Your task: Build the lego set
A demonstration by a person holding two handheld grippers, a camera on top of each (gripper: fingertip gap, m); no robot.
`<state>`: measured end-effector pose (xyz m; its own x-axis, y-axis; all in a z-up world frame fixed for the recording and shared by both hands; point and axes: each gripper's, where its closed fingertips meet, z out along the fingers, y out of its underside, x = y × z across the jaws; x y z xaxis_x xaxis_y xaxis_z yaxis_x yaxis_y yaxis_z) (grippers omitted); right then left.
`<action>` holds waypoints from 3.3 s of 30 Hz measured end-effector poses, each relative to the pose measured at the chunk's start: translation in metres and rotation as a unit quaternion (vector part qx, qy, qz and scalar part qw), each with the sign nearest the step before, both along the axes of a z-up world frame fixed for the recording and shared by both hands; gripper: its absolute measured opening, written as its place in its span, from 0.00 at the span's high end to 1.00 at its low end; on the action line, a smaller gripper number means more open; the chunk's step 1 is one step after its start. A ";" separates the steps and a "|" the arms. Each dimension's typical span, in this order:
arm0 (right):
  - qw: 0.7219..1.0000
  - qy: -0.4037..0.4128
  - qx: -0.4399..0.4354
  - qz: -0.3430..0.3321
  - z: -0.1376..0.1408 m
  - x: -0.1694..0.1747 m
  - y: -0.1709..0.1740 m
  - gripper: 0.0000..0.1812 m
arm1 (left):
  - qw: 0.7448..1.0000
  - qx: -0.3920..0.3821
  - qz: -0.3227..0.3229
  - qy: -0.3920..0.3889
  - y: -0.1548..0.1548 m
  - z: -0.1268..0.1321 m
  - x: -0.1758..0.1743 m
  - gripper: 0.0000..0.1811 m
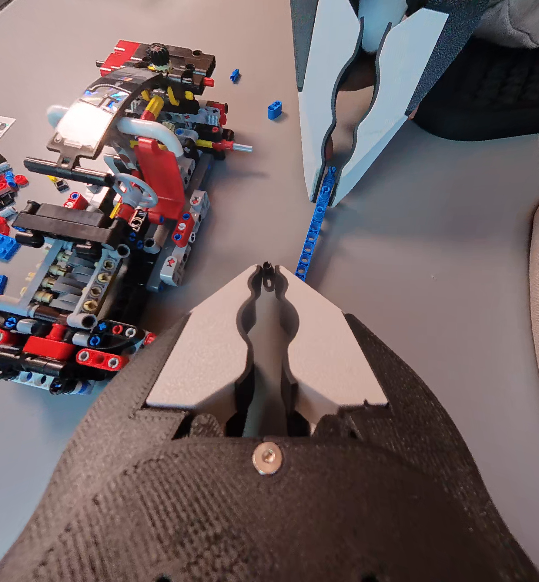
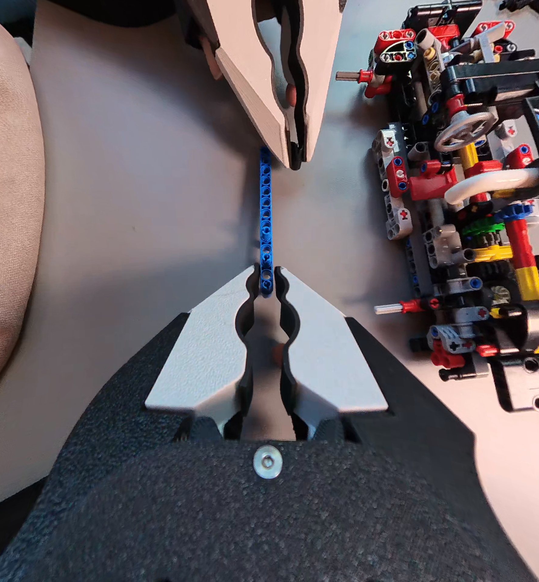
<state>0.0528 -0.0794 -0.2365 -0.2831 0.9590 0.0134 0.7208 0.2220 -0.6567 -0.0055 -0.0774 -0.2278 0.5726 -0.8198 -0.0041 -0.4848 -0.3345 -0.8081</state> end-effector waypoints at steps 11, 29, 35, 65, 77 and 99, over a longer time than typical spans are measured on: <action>1.000 0.008 -0.006 0.003 0.011 0.000 0.002 0.89 | 0.998 0.016 0.021 -0.064 0.006 0.020 -0.005 0.97; 0.880 0.376 -0.264 -0.119 0.142 -0.059 -0.015 0.91 | 0.815 -0.028 -0.029 -0.578 -0.010 0.149 -0.001 0.97; 0.879 0.374 -0.269 -0.121 0.143 -0.069 -0.017 0.97 | 0.822 -0.020 -0.031 -0.569 -0.012 0.148 0.002 0.97; 0.964 0.170 -0.202 0.022 0.110 -0.033 -0.038 0.94 | 0.912 -0.060 -0.114 -0.390 -0.037 0.105 0.025 0.99; 0.963 0.259 -0.041 0.067 0.126 -0.039 -0.040 0.93 | 0.860 -0.110 -0.138 -0.478 -0.042 0.119 0.028 0.99; 0.954 0.241 -0.075 0.159 0.129 -0.034 -0.063 0.91 | 0.815 -0.195 -0.220 -0.500 -0.065 0.121 0.035 0.99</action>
